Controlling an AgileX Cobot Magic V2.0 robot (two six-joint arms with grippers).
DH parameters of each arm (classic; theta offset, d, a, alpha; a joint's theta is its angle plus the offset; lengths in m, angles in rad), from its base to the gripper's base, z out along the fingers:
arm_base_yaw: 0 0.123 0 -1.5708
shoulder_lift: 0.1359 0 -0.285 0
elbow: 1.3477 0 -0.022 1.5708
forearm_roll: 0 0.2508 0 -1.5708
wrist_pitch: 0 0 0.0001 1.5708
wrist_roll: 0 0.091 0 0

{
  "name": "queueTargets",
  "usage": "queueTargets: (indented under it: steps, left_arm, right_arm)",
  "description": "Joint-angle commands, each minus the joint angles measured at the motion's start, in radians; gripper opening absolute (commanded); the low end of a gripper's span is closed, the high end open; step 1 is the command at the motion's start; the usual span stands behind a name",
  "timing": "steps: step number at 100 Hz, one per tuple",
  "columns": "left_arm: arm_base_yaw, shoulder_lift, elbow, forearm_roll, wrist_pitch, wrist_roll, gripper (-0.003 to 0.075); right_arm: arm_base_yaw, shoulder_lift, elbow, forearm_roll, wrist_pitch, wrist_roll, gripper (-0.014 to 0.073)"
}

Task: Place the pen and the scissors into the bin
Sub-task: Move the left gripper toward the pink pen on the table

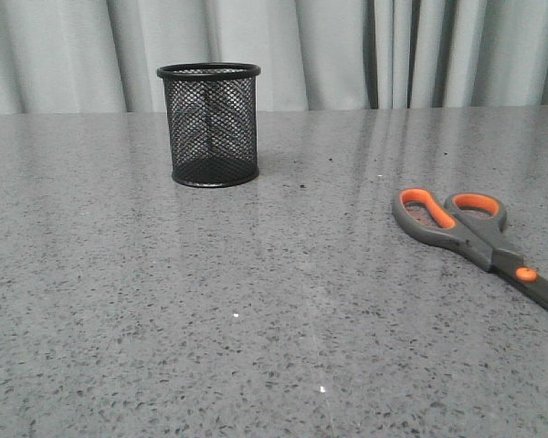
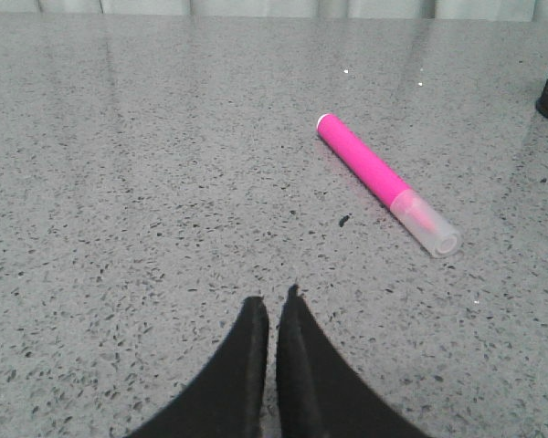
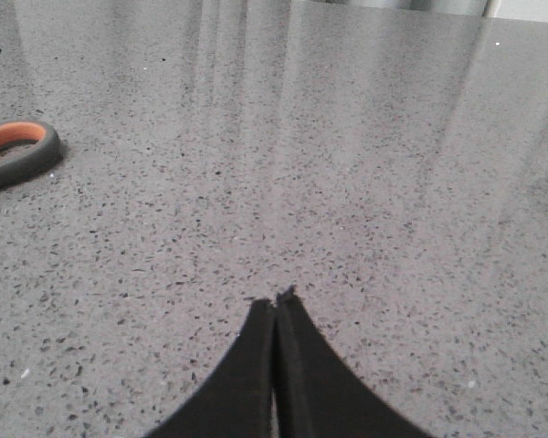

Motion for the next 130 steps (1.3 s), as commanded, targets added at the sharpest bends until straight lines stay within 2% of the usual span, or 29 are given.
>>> queueTargets:
  steps: [1, 68, 80, 88, 93, 104, 113, 119, 130]
  left_arm:
    - [0.002, -0.031, 0.043, 0.0, -0.048, -0.007, -0.0001]
    - [0.002, -0.031, 0.043, 0.01, -0.048, -0.005, -0.0001]
    - [0.002, -0.031, 0.043, 0.021, -0.053, -0.005, -0.0001]
    - [0.002, -0.031, 0.043, 0.015, -0.083, -0.005, -0.0001]
    - [0.002, -0.031, 0.043, -0.063, -0.136, -0.007, -0.0001]
    - [0.002, -0.031, 0.043, -0.345, -0.261, -0.007, -0.0001]
    - [0.002, -0.031, 0.043, -0.496, -0.344, -0.007, -0.0001]
    - [0.002, -0.031, 0.043, -0.604, -0.387, -0.007, -0.0001]
    - [0.002, -0.031, 0.043, -0.792, -0.427, -0.007, -0.0001]
  right_arm:
    - [-0.005, -0.014, 0.015, 0.0, -0.027, -0.009, -0.007]
    - [-0.005, -0.014, 0.015, -0.01, -0.032, -0.009, -0.007]
    - [-0.005, -0.014, 0.015, -0.085, -0.131, -0.009, -0.007]
    - [-0.005, -0.014, 0.015, -0.085, -0.29, -0.009, -0.007]
    - [-0.005, -0.014, 0.015, -0.085, -0.394, -0.009, -0.007]
    - [-0.005, -0.014, 0.015, -0.07, -0.595, -0.005, -0.007]
    - [-0.005, -0.014, 0.015, 0.016, -0.707, 0.122, -0.007]
    - [-0.005, -0.014, 0.015, 0.075, -0.712, 0.23, -0.007]
    - [-0.005, -0.014, 0.009, 0.223, -0.632, 0.288, -0.007]
